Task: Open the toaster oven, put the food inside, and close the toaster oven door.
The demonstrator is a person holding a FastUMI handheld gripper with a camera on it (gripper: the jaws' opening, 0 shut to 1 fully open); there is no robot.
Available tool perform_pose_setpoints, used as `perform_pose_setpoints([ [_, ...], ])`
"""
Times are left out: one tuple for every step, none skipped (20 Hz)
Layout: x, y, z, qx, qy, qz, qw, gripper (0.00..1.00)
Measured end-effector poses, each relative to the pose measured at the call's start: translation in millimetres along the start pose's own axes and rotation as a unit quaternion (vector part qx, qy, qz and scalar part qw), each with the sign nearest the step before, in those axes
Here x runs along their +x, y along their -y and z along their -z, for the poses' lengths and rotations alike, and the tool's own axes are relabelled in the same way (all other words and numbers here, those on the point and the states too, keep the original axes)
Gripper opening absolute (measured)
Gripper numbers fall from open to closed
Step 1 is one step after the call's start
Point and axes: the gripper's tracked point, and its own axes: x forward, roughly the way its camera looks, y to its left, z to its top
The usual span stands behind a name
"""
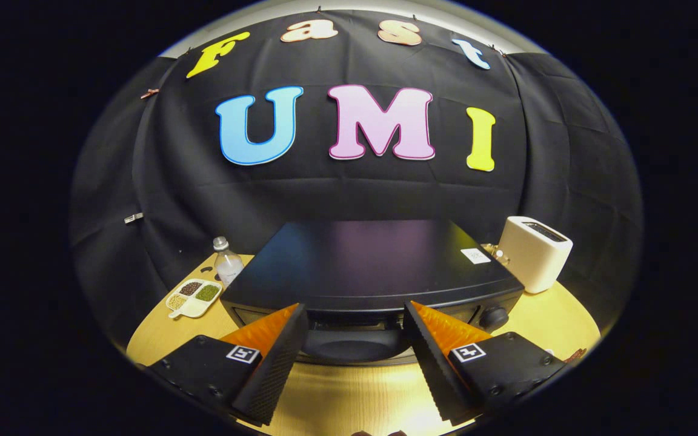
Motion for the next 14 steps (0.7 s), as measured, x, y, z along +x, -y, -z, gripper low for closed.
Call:
perform_pose_setpoints([
  [0.0,-1.1,-5.4,-0.006,0.013,0.001,1.0,0.98],
  [1.1,-1.4,-6.2,-0.009,0.011,-0.001,1.0,0.99],
  [1.8,-1.7,-4.2,-0.005,0.01,-0.008,1.0,0.98],
  [3.3,-3.2,-2.3,-0.004,0.007,-0.014,1.0,0.99],
  [4.5,-4.0,-1.1,-0.007,0.009,-0.017,1.0,0.99],
  [2.5,-5.4,2.1,-0.013,0.002,-0.023,1.0,0.99],
  [-0.7,-3.4,2.3,-0.014,0.007,-0.024,1.0,0.99],
  [-1.0,-3.3,4.6,-0.011,0.005,-0.024,1.0,1.0],
  [-4.7,-2.6,5.1,-0.01,0.003,-0.024,1.0,0.99],
  [-6.7,-2.9,5.6,-0.011,-0.001,-0.023,1.0,0.99],
  [-9.1,-2.7,7.8,-0.012,-0.002,-0.022,1.0,0.99],
  [-11.5,-2.1,9.4,-0.012,-0.004,-0.022,1.0,0.99],
  [-15.0,-3.2,11.1,-0.015,-0.003,-0.022,1.0,0.99],
  [-18.1,-2.9,13.1,-0.017,-0.003,-0.023,1.0,0.99],
])
